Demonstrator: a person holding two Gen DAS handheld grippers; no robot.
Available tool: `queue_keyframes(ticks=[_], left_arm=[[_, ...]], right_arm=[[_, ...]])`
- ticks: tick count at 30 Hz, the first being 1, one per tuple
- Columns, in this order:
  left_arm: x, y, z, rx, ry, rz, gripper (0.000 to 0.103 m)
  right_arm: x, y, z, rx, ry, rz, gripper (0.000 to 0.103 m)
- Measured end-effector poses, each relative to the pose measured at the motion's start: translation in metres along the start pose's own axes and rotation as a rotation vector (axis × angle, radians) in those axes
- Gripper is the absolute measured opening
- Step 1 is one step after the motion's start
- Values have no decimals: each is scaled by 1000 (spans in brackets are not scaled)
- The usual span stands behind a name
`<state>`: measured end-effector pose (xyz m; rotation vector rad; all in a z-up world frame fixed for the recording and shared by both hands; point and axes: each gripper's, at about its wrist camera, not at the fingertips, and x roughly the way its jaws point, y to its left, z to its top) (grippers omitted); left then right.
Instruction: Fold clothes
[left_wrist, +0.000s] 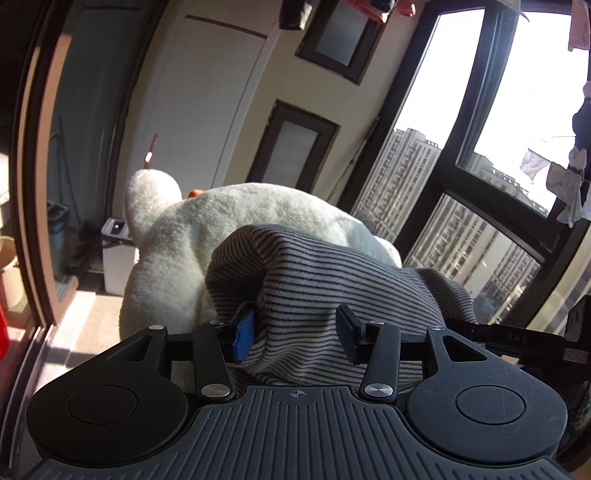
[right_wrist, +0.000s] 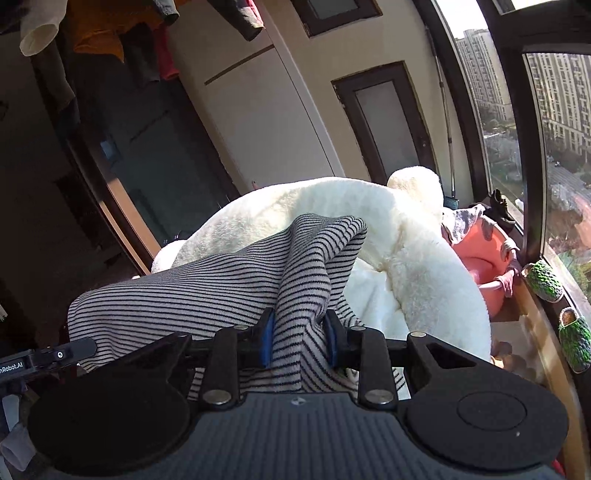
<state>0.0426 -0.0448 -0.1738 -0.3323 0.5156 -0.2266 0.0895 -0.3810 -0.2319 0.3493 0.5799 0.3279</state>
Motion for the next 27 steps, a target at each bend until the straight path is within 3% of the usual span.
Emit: queue_keyframes(ticks=[1,3,7,8,10,13,23,27], left_arm=[[0,0,6,-15,-4,2,78],[8,1,20,-49,-13,-2,87],[49,5,42,-117,63,-58,90],[62,6,44,-137,97,-76,88],[78,4,42,-141,137,-58,65],[66,-2,29,-95,112,-63,56],[-3,-5,-44,-82,53,-66,56],[-7,-4,-50,-105,49,-43,58]], right_arm=[[-2,0,-2,-6,-2,4,27],[-5,1,-5,-17,-6,11,27],[-10,3,-10,-29,-16,14,27],[-11,4,-12,-30,-18,13,27],[-13,4,-13,-30,-23,10,27],[-16,2,-15,-30,-27,10,27],[-41,-4,-30,-67,1,77,27],[-71,6,-22,-117,-68,64,30]])
